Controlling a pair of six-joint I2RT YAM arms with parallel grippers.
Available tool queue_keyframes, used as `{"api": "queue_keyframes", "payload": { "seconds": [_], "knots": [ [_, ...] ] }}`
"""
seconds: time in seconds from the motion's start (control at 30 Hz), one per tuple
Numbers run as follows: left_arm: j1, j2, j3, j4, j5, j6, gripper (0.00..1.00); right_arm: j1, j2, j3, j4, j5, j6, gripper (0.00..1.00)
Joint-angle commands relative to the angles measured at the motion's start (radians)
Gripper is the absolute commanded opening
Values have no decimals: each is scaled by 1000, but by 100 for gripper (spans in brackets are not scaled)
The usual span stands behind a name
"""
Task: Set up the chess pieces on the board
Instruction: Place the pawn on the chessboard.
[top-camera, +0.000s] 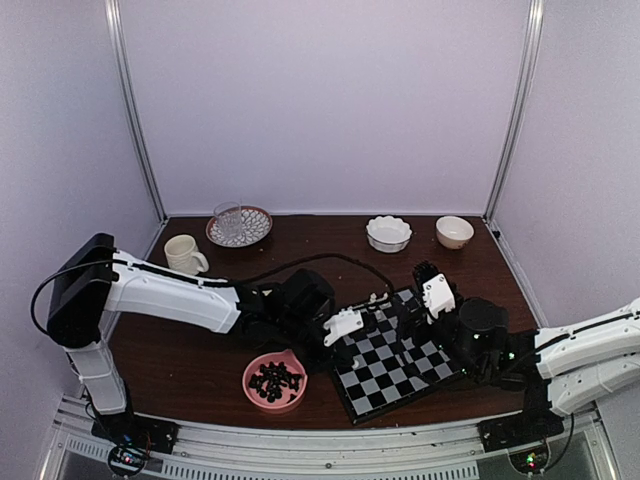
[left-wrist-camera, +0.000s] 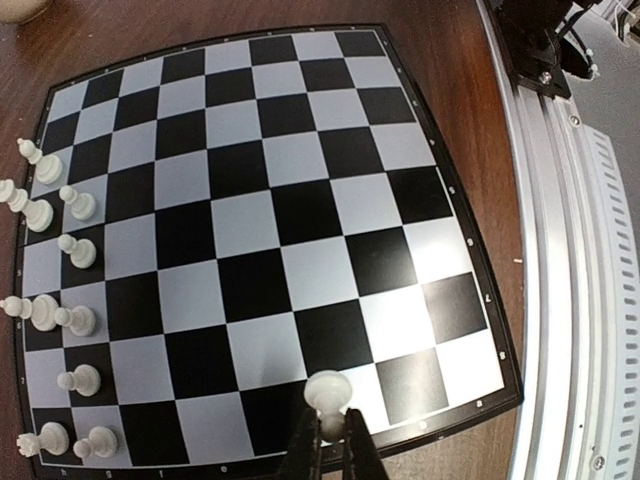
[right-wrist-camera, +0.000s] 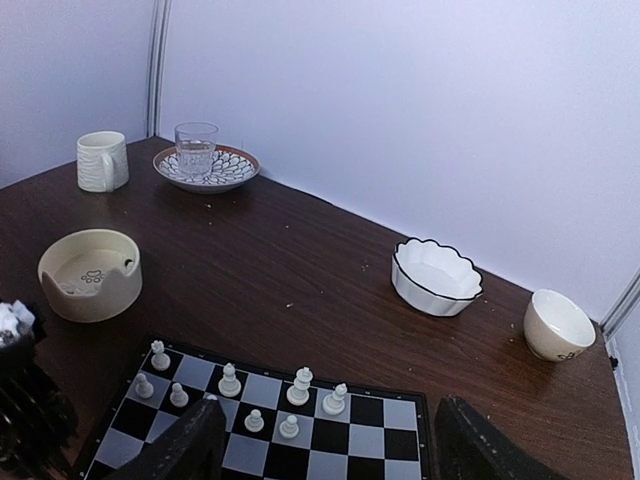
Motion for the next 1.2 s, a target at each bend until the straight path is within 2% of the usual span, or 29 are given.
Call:
{"api": "queue_keyframes", "payload": {
  "seconds": [0.0,0.37,0.7,0.87,1.07,1.17],
  "knots": [
    [-19,37,56,-56,-16,3,0,-4,-63,-5,-46,27,48,75],
    [-81,184,256,-281,-167,-36,0,-5,-240,-66,-114,89,122,75],
    [-85,213,359,-419,-198,-41,1,-8,-340,-110,-118,166,124,76],
    [-91,223,376,-443,-228,-41,11,-10,-354,-112,-119,175,115,76],
    [-90,213,368,-437,-226,-70,35,-12,-377,-116,-128,192,119,76],
    [-92,199,358,-422,-226,-82,40,-14,-400,-115,-143,205,127,76]
  ]
}}
